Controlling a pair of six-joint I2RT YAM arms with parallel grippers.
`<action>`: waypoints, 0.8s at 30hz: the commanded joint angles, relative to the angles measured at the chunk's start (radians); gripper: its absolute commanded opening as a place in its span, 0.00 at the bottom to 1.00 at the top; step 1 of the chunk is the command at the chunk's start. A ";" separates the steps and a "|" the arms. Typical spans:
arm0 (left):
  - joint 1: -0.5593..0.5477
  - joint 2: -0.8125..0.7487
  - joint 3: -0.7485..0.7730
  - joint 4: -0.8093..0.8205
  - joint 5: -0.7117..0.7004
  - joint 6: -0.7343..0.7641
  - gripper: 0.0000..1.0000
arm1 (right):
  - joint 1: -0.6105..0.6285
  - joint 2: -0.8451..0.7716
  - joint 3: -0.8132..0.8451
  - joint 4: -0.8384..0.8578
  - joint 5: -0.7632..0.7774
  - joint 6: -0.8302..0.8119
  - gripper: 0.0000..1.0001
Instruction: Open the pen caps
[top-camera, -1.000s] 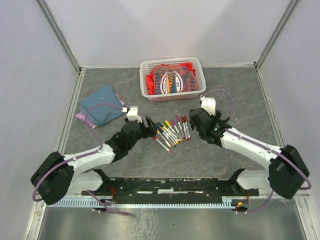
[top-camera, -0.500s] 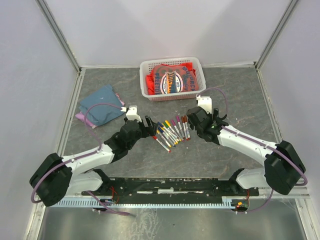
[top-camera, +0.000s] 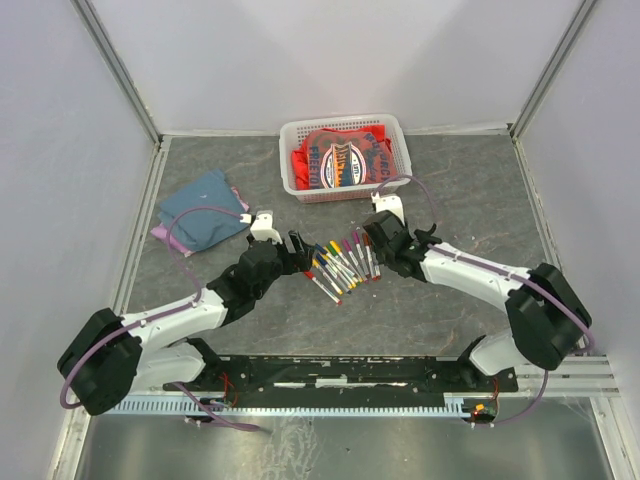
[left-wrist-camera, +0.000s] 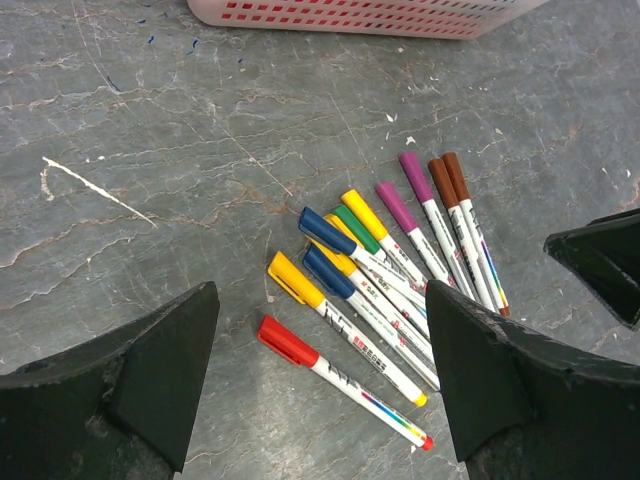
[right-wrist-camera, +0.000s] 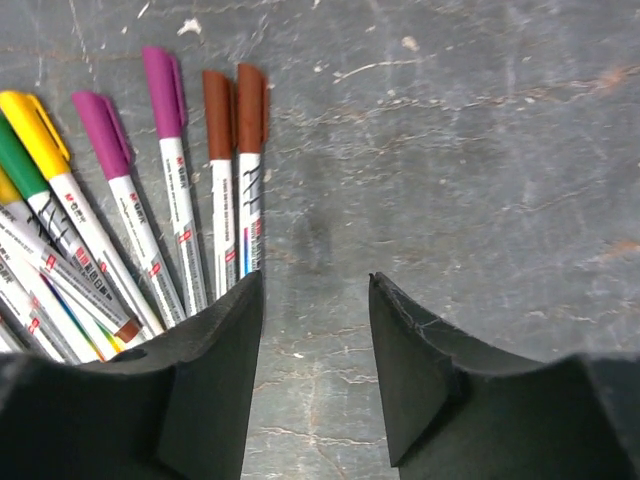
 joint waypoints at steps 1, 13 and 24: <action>-0.005 0.003 0.030 0.028 -0.023 -0.019 0.90 | -0.015 0.038 0.046 0.055 -0.086 -0.021 0.51; -0.004 0.017 0.032 0.046 -0.021 -0.020 0.90 | -0.057 0.134 0.056 0.103 -0.198 -0.003 0.47; -0.005 0.026 0.030 0.051 -0.019 -0.029 0.90 | -0.073 0.171 0.052 0.117 -0.234 0.001 0.45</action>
